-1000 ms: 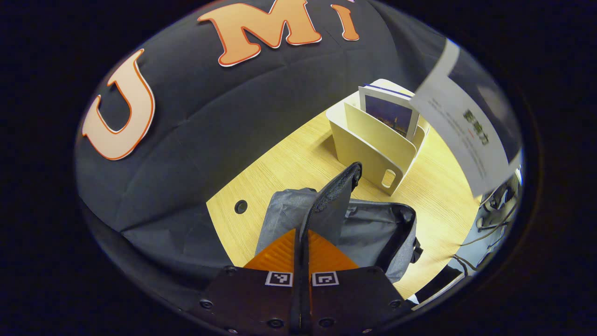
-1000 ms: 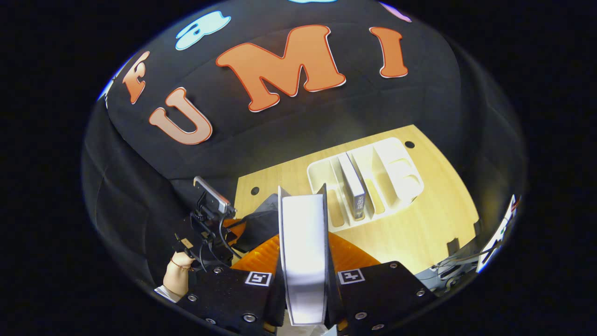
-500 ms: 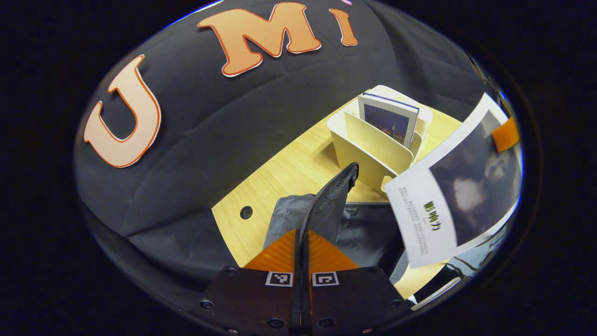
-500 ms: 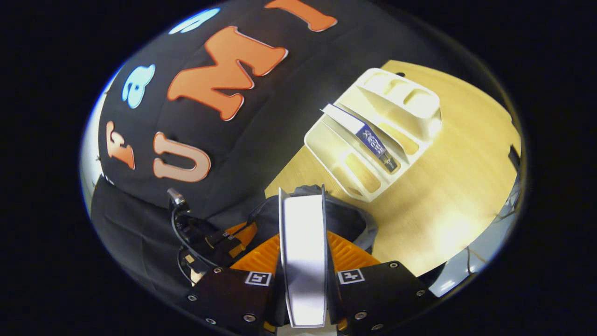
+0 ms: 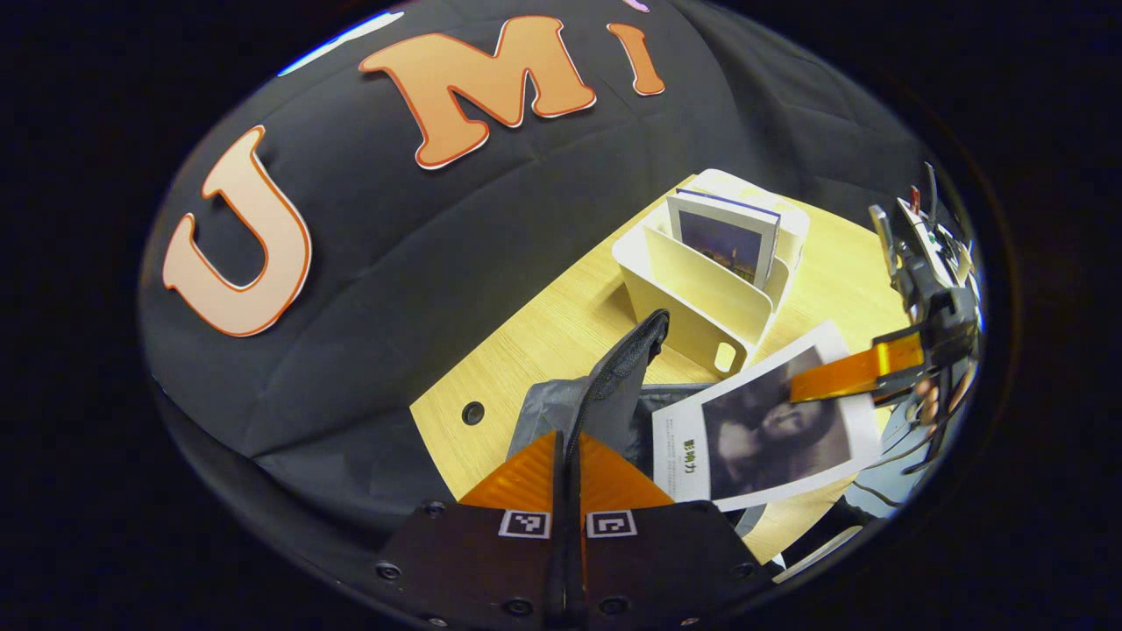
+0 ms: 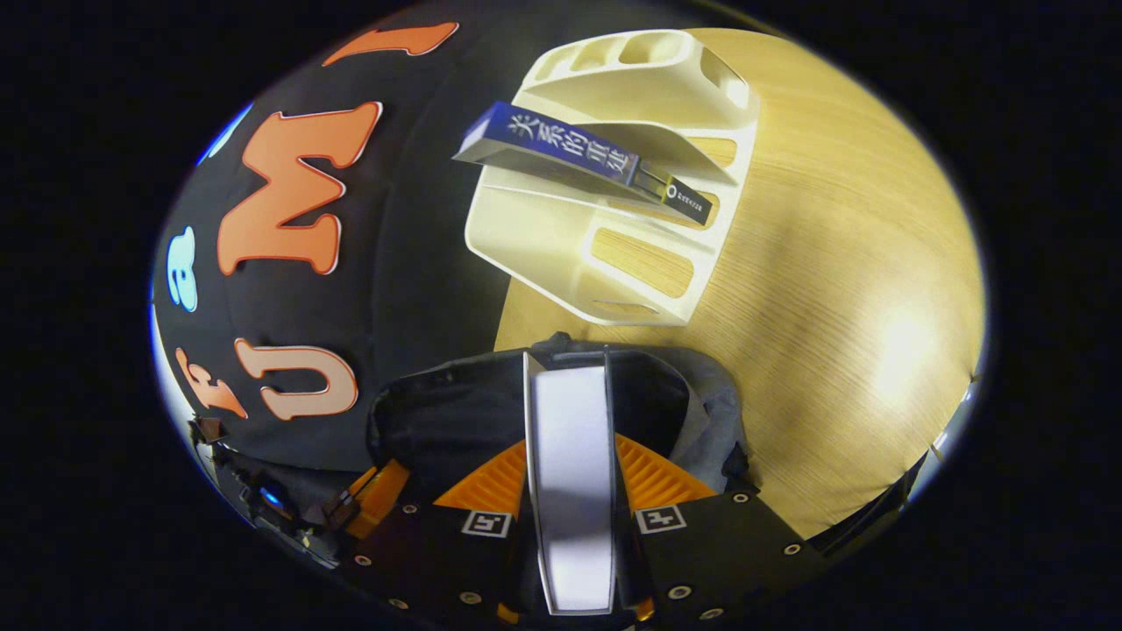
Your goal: Open the schoolbag, grab two books from the bookshelf and put them into the schoolbag.
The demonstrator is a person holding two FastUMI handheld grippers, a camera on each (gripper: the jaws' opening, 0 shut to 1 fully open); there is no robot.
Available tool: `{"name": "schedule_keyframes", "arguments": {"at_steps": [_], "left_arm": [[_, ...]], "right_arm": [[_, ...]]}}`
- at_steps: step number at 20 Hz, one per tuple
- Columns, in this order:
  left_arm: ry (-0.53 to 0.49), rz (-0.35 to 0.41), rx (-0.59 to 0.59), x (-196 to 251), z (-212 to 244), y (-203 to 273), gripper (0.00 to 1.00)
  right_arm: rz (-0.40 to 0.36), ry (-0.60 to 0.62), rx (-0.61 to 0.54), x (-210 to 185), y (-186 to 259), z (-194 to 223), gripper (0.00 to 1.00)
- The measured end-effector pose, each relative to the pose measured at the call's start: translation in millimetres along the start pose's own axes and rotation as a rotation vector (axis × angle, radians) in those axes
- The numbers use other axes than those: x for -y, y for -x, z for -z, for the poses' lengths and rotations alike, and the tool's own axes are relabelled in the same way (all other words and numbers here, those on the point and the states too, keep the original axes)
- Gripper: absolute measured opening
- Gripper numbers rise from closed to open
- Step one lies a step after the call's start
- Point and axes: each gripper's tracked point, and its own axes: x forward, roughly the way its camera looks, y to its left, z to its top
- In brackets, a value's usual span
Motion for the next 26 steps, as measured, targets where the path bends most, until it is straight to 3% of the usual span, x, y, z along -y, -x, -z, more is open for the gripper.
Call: {"name": "schedule_keyframes", "arguments": {"at_steps": [11, 12, 13, 14, 17, 18, 19, 20, 21, 23, 26], "left_arm": [[-0.064, -0.012, 0.005, 18, -4, 10, 0.01], [-0.073, -0.013, 0.003, 18, -3, 11, 0.01], [-0.082, -0.015, 0.002, 18, -2, 11, 0.01], [-0.088, -0.019, -0.001, 18, -2, 11, 0.01], [-0.072, -0.021, -0.007, 15, 2, 10, 0.01], [-0.06, -0.018, -0.013, 14, 3, 8, 0.01], [-0.045, -0.011, -0.017, 15, 6, 6, 0.01], [-0.03, 0.002, -0.019, 16, 7, 5, 0.01], [-0.021, 0.007, -0.019, 17, 10, 4, 0.01], [-0.003, 0.015, -0.016, 17, 12, 3, 0.01], [0.006, 0.021, -0.014, 18, 19, 3, 0.01]], "right_arm": [[-0.076, -0.035, 0.094, -31, -98, 24, 0.37], [-0.074, -0.032, 0.099, -32, -103, 27, 0.37], [-0.062, -0.034, 0.106, -30, -108, 30, 0.47], [-0.05, -0.036, 0.111, -28, -114, 31, 0.37], [0.043, -0.042, 0.121, -11, -120, 30, 0.4], [0.076, -0.039, 0.106, -3, -115, 33, 0.43], [0.093, -0.038, 0.091, 1, -116, 36, 0.57], [0.101, -0.031, 0.078, 4, -112, 36, 0.65], [0.106, -0.022, 0.064, 5, -105, 36, 0.82], [0.133, 0.005, 0.049, 15, -90, 30, 0.97], [0.158, 0.039, 0.03, 25, -70, 19, 0.98]]}}
